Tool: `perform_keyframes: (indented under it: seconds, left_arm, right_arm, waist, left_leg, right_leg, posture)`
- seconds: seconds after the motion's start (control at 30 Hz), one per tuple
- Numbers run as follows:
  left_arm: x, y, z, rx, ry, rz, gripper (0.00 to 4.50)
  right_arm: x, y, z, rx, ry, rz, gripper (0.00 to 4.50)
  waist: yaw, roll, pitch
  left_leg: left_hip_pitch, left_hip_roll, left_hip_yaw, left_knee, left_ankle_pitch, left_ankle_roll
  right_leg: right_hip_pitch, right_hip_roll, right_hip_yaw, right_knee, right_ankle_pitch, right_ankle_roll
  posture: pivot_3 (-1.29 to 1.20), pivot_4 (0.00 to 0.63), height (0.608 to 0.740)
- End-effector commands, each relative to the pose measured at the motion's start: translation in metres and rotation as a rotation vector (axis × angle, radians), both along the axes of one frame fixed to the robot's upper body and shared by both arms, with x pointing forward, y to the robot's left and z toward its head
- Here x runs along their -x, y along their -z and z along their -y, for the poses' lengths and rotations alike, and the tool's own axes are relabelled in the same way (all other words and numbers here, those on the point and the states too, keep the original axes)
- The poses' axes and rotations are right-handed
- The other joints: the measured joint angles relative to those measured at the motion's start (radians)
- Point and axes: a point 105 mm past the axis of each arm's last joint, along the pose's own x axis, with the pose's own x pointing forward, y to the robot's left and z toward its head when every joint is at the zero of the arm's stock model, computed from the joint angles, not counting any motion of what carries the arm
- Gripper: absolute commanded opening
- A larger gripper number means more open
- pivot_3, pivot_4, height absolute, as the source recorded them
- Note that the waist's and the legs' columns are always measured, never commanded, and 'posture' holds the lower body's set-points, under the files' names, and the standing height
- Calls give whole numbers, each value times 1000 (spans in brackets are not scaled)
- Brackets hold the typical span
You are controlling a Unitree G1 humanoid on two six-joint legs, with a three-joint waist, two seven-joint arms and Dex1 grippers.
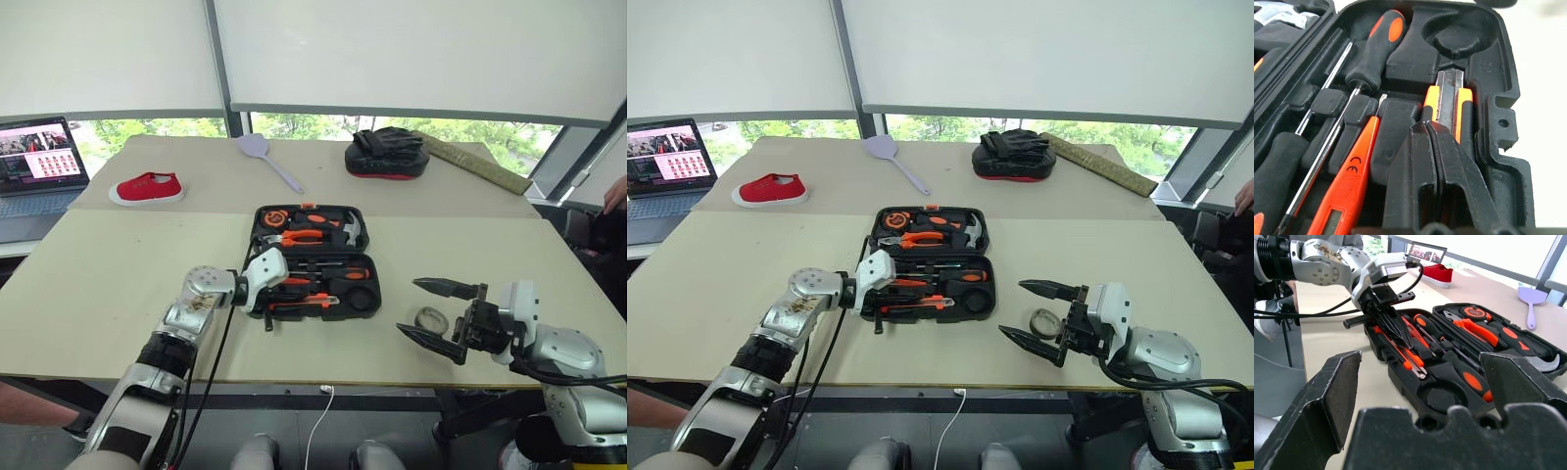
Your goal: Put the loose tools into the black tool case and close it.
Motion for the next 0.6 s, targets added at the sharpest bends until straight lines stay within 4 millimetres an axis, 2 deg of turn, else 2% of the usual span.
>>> perform_keyframes:
  seconds: [0.03,0.1,0.17,0.23,0.27,0.3,0.37,0.43,0.47,0.5,0.6]
  left_arm:
    - [4,0,1,180,-24,-20,290]
    - [12,-23,-2,289,59,63,745]
    - [16,-50,-14,413,73,138,1447]
    - [23,-68,-29,468,92,205,2217]
    - [26,-72,-39,465,92,221,2493]
    - [30,-73,-47,456,92,227,2957]
    - [34,-73,-54,446,92,226,3621]
    - [51,-73,-75,408,107,266,4288]
    - [61,-75,-83,406,120,260,4470]
    - [70,-76,-87,414,129,228,4470]
    - [88,-79,-92,460,154,139,4470]
  right_arm:
    - [4,-13,11,8,46,54,4500]
    - [8,-11,22,28,93,53,4500]
    - [13,-7,38,47,162,45,4500]
    - [19,-1,59,73,247,32,4500]
    - [23,5,71,99,291,20,4500]
    - [28,10,81,121,330,6,4500]
    - [33,15,91,142,364,-7,4500]
    - [45,30,118,153,488,-93,4500]
    - [50,37,131,154,568,-140,4500]
    - [54,39,137,146,600,-167,4500]
    - [57,41,132,185,561,-205,4500]
  waist:
    - [1,0,0]
    - [3,0,0]
    - [2,-1,1]
    - [2,-3,2]
    - [2,-3,2]
    - [2,-3,2]
    - [2,-3,2]
    - [0,-3,2]
    - [-2,-3,2]
    - [-3,-3,2]
    - [-3,-3,3]
  left_leg:
    - [0,0,0,0,0,0]
    - [-2,0,0,0,0,0]
    - [-4,0,0,0,0,0]
    - [-5,0,0,0,-1,1]
    - [-6,0,0,0,-1,1]
    - [-6,0,0,0,-1,1]
    - [-6,0,-1,0,-2,1]
    - [-5,0,0,0,-2,0]
    - [-5,0,0,0,-2,0]
    - [-4,0,0,0,-2,0]
    - [-4,1,0,-1,-6,-7]
  right_leg:
    - [0,0,0,0,0,0]
    - [-1,-1,0,0,0,0]
    - [-2,-1,0,-1,0,0]
    - [-3,-1,-1,-1,3,-3]
    - [-4,-1,-1,-1,4,-2]
    - [-4,-1,-2,-1,5,0]
    - [-3,-1,-2,-1,5,1]
    - [-3,-1,-2,-2,-1,1]
    - [-3,-1,-1,-2,-2,0]
    - [-3,-1,-1,-2,-2,0]
    - [-4,-2,-1,-2,-3,-1]
  posture:
    - [0,150,740]
    - [0,150,740]
    - [0,150,740]
    - [0,150,740]
    - [0,150,740]
    - [0,150,740]
    - [0,150,740]
    - [0,150,740]
    - [0,150,740]
    - [0,150,740]
    - [0,150,740]
